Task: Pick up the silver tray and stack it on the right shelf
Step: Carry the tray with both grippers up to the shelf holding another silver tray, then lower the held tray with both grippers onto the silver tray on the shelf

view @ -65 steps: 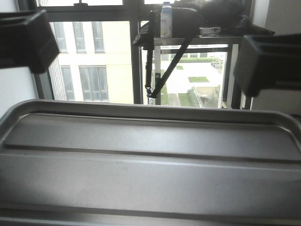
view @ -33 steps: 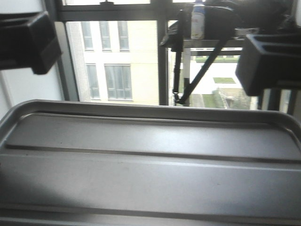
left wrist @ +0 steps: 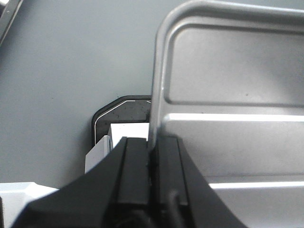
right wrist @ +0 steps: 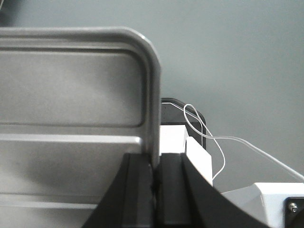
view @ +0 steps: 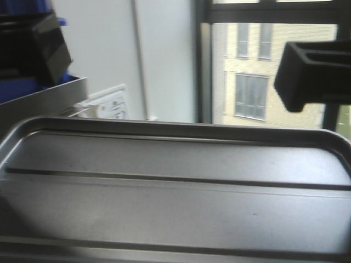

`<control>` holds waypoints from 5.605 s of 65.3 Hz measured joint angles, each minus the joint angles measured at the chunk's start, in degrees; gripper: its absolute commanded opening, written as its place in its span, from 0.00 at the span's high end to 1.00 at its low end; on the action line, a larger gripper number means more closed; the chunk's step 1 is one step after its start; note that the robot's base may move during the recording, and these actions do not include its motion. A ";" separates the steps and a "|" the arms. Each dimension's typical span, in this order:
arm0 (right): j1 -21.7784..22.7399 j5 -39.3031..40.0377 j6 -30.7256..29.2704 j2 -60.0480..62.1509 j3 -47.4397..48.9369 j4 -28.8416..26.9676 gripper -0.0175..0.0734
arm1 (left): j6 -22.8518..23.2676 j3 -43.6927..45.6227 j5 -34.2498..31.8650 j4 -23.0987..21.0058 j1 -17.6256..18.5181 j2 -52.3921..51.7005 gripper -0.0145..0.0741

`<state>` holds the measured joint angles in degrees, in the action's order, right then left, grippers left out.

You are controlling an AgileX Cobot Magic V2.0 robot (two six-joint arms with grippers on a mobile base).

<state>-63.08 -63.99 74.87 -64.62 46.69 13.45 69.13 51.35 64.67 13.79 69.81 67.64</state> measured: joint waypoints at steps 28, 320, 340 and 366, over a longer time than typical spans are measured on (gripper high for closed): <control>0.00 0.00 0.00 0.00 0.00 0.10 0.72 | 0.00 0.00 0.00 0.00 0.00 0.00 0.94; 33.27 23.34 -27.19 -38.35 25.77 3.92 0.72 | -43.21 19.78 -23.22 -7.81 -39.59 34.24 0.94; 33.27 23.67 -27.19 -38.35 25.77 4.05 0.72 | -43.21 19.79 -23.30 -7.81 -39.82 34.24 0.94; 33.27 23.67 -27.19 -38.35 25.77 4.05 0.66 | -43.21 19.79 -24.48 -6.90 -39.82 34.24 0.94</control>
<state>-29.81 -40.32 47.68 -102.96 72.46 17.50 25.93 71.13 40.19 6.90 29.99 101.88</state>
